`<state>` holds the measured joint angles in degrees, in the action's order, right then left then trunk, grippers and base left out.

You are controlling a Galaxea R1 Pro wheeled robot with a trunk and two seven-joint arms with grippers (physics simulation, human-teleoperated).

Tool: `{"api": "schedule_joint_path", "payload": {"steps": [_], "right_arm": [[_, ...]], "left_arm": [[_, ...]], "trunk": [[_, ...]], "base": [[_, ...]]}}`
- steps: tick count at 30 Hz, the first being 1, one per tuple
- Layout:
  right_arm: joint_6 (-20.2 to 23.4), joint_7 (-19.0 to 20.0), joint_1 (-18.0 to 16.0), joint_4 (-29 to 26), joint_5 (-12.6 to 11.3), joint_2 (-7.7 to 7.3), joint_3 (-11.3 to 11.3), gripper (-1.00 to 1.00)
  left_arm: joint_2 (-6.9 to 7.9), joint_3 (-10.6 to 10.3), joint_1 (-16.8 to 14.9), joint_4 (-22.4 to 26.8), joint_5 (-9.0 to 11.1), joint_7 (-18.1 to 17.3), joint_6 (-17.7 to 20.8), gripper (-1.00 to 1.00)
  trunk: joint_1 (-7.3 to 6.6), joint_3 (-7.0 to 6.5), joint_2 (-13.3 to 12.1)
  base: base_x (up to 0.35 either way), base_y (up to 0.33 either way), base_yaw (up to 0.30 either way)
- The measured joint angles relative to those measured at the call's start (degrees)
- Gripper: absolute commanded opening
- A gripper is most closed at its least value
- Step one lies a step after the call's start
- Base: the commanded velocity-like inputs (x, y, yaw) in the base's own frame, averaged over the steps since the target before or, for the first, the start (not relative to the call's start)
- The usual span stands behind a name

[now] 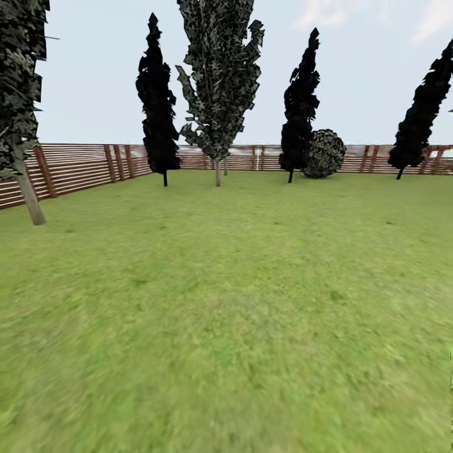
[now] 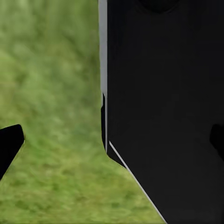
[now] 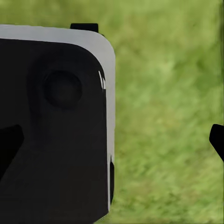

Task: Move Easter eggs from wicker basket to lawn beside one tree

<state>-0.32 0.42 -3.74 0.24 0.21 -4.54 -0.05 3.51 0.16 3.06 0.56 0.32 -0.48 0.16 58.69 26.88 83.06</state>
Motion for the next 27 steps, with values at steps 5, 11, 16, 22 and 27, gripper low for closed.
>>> {"api": "schedule_joint_path", "payload": {"steps": [5, 11, 16, 22, 27], "right_arm": [[-0.06, 0.05, -0.02, -0.02, -0.16, -0.15, -0.03, 1.00], [-0.08, 0.05, -0.01, -0.07, -0.23, -0.36, -0.03, 1.00], [-0.08, 0.05, -0.05, -0.08, -0.30, -0.38, -0.12, 1.00], [-0.08, 0.05, -0.06, -0.08, -0.29, -0.39, -0.15, 1.00], [-0.08, 0.05, -0.05, -0.08, -0.35, -0.46, -0.23, 1.00]], "left_arm": [[0.00, 0.00, 0.00, 0.00, 0.00, 0.00, 0.00, 1.00], [0.00, 0.00, 0.00, 0.00, 0.00, 0.00, 0.00, 1.00], [0.00, 0.00, 0.00, 0.00, 0.00, 0.00, 0.00, 1.00], [-0.02, 0.00, 0.00, 0.00, 0.00, 0.00, 0.00, 1.00], [-0.01, 0.00, 0.00, 0.00, 0.00, 0.00, 0.00, 1.00]], "trunk": [[0.00, 0.00, 0.00], [0.00, 0.00, 0.00], [0.00, 0.00, 0.00], [0.00, 0.00, 0.00], [0.00, 0.00, 0.00]], "base": [[0.341, 0.000, -0.300], [0.341, 0.000, -0.300], [0.341, 0.000, -0.300], [0.341, 0.000, -0.300], [0.341, 0.000, -0.280]]}}
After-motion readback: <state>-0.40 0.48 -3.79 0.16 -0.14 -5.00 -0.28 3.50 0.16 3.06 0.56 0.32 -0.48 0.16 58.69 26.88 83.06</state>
